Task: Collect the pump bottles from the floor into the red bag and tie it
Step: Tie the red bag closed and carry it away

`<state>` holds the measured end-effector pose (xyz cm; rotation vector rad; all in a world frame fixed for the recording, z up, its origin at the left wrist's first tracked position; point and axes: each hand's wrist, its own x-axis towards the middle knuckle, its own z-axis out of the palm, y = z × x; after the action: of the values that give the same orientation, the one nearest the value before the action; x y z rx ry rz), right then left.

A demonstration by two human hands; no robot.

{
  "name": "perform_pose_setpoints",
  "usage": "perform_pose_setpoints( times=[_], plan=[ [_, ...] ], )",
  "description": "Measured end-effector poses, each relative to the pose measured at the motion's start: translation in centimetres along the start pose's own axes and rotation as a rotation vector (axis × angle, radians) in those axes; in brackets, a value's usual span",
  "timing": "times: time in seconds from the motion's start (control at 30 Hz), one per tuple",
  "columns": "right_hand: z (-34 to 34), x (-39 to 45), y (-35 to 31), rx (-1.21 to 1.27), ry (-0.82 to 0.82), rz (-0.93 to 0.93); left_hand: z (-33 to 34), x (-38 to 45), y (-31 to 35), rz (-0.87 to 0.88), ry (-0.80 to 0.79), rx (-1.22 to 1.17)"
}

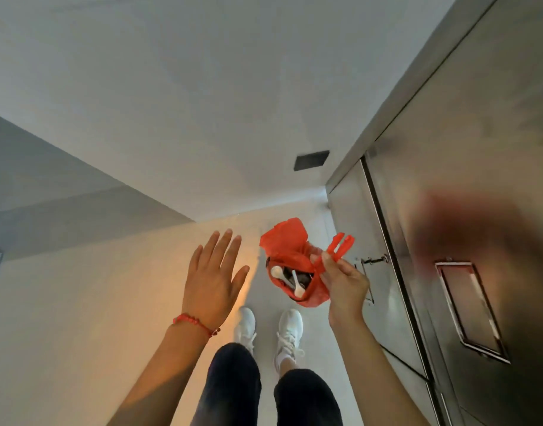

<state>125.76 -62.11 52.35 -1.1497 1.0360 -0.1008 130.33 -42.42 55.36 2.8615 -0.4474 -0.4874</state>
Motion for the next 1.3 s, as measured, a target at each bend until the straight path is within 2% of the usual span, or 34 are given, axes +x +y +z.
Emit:
perform_pose_setpoints(
  times=[0.2,0.33,0.43,0.67,1.03,1.3],
  plan=[
    [1.6,8.0,4.9,-0.072,0.017,-0.028,6.1,6.1,-2.7,-0.049,-0.028,-0.089],
    [3.3,13.6,8.5,-0.051,0.058,-0.024,10.8,9.8,-4.2,0.018,-0.061,-0.039],
    [4.8,17.2,11.4,-0.075,0.091,-0.020,14.1,12.0,-5.6,0.014,-0.109,-0.024],
    [6.4,23.8,17.0,-0.046,0.128,-0.025,20.9,15.6,-8.5,0.032,-0.116,-0.006],
    [8.0,28.8,21.2,-0.063,0.104,-0.025,26.0,18.2,-9.4,0.002,-0.117,-0.060],
    [8.4,30.2,21.4,-0.166,0.052,-0.142,27.8,17.7,-9.9,0.010,-0.114,-0.059]
  ],
)
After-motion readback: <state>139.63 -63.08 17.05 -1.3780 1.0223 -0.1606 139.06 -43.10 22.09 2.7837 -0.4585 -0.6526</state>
